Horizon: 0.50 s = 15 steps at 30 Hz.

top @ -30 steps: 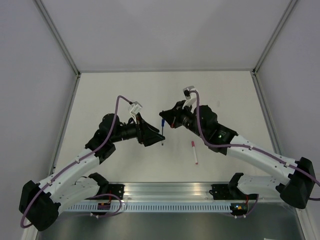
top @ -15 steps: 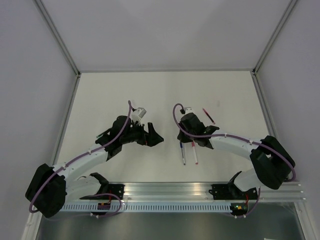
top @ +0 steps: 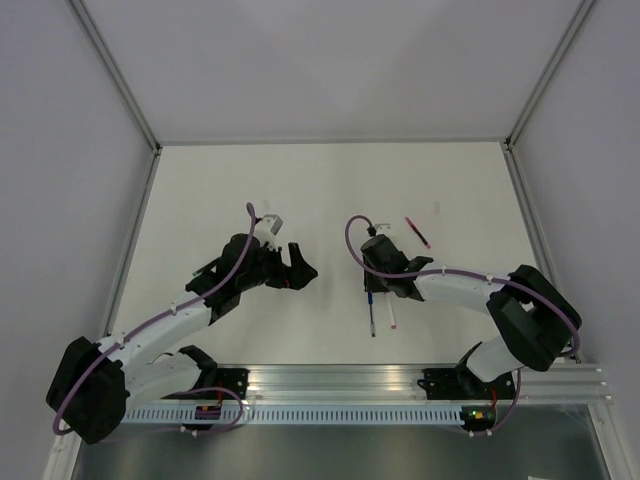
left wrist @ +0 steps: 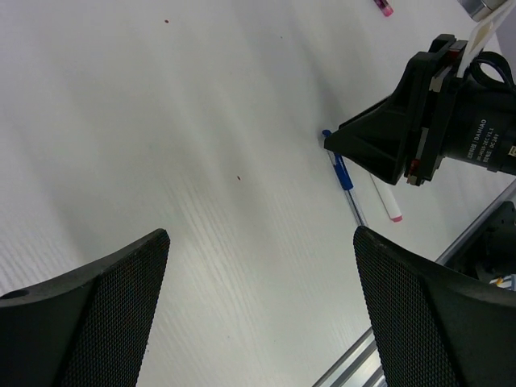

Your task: Insert the pens into the pen caps

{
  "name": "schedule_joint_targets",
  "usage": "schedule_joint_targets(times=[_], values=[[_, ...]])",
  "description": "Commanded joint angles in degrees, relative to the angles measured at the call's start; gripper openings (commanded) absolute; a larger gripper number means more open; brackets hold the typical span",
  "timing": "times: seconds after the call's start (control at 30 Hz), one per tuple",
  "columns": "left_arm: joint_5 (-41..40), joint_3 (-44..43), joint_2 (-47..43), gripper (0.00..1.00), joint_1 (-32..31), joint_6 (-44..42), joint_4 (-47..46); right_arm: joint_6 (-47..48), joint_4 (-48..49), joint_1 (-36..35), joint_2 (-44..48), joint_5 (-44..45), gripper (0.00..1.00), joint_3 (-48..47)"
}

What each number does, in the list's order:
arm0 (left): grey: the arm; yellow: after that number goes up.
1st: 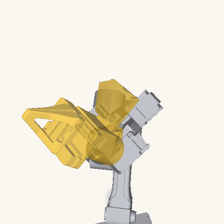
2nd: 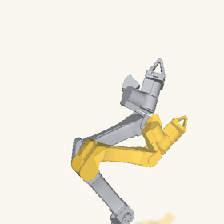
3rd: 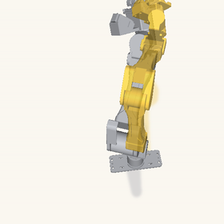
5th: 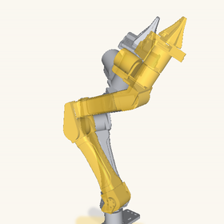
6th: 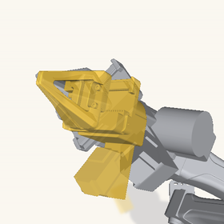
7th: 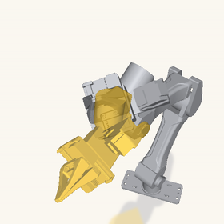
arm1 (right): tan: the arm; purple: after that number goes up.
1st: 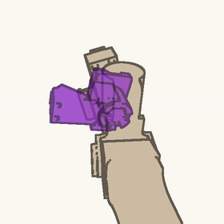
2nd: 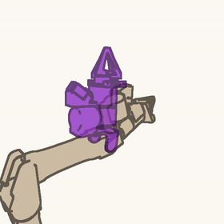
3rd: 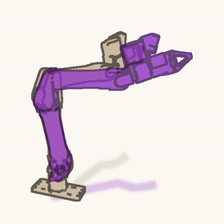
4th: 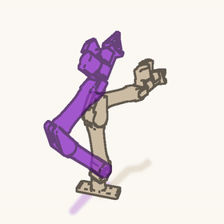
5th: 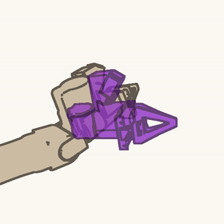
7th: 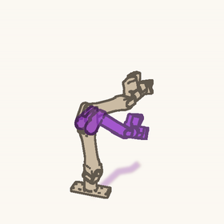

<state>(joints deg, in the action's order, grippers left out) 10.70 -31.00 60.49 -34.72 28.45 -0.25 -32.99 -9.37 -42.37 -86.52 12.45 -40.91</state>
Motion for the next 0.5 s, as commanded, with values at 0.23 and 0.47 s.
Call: schedule_joint_targets(times=[0.23,0.47], values=[[-4.7,1.5,-5.2,1.0,0.1,-1.8,1.8,8.9,-11.2,1.5,1.3,11.0,0.49,-15.9],[-5.2,2.7,-9.0,1.0,0.1,-2.3,0.9,29.1,-19.9,17.8,-11.8,-2.1,0.49,-35.6]])
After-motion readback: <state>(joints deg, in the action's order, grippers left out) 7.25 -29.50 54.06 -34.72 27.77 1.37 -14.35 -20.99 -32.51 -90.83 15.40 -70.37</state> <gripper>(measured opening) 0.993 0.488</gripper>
